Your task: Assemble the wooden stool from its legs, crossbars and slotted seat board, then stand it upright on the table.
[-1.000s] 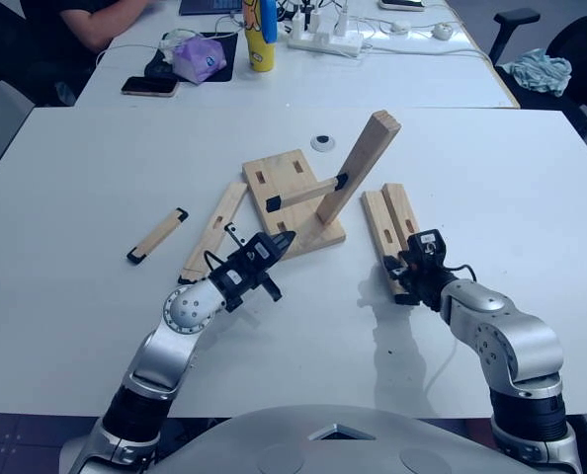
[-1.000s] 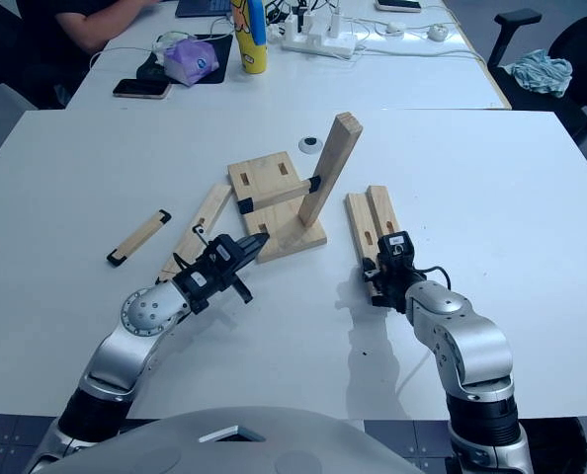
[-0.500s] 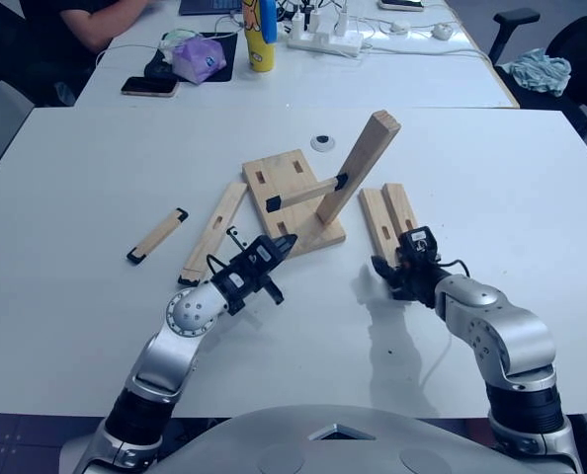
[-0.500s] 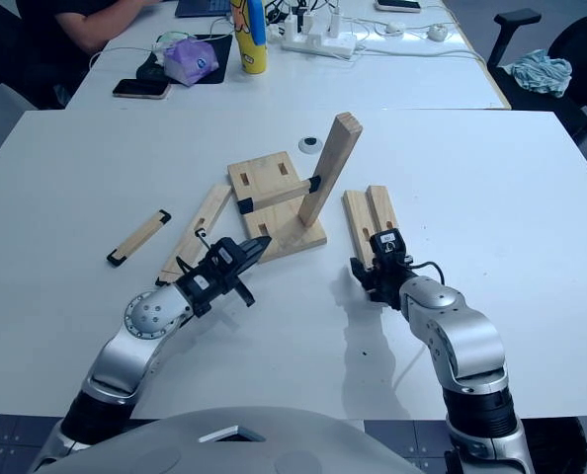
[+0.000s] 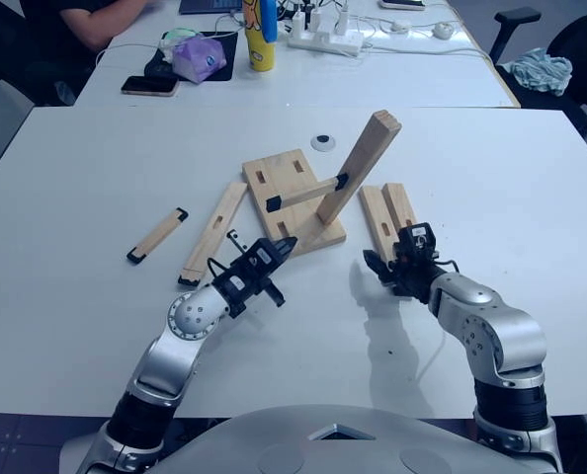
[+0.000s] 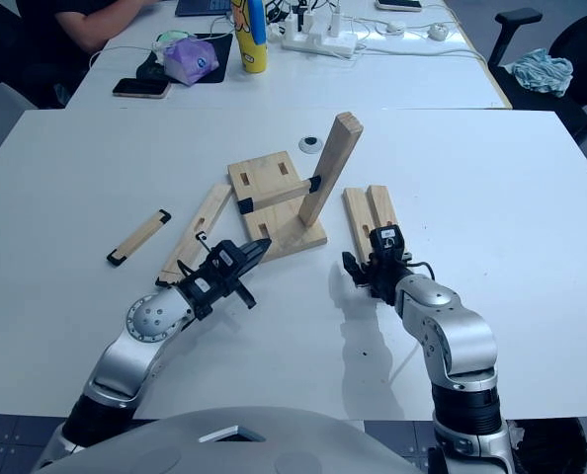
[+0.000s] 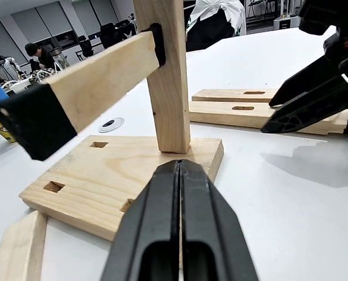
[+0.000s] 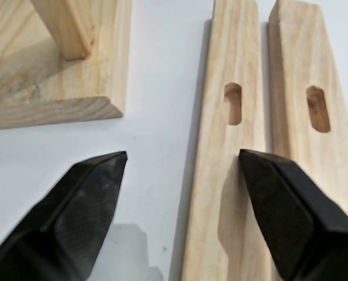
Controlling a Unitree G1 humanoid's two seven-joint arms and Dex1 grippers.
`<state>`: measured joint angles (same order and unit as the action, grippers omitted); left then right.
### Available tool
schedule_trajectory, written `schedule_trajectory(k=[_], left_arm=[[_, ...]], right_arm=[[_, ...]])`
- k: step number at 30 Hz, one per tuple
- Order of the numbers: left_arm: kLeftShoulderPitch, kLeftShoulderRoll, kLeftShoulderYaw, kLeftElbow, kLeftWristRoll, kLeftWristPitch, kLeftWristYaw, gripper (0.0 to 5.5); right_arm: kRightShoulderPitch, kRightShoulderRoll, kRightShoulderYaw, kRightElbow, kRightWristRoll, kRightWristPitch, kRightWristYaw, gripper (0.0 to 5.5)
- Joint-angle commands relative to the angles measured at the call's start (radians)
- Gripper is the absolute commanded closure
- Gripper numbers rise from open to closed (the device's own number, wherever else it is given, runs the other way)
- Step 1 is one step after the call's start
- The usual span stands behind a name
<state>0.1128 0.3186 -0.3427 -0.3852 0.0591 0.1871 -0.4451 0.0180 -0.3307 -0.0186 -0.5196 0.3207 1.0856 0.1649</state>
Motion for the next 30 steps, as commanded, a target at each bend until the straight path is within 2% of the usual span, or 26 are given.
schedule_trajectory(k=[1,16,25,30], left_arm=[[0.006,-0.005,-0.006,-0.006,-0.004,-0.005,-0.001,5.50],[-0.016,0.001,-0.010,0.009,-0.017,-0.007,-0.023,5.50],[-0.023,-0.002,-0.009,0.005,-0.016,0.000,-0.025,5.50],[-0.032,-0.002,0.001,-0.004,-0.018,0.006,-0.022,5.50]], right_arm=[[-0.005,0.006,-0.004,-0.006,-0.010,-0.022,-0.001,1.93],[0.016,0.040,-0.012,0.046,-0.047,-0.028,-0.031,1.93],[0.033,0.047,0.024,0.083,-0.067,0.053,-0.048,1.93],[0.035,0.034,0.040,0.093,-0.079,0.060,-0.038,2.55]])
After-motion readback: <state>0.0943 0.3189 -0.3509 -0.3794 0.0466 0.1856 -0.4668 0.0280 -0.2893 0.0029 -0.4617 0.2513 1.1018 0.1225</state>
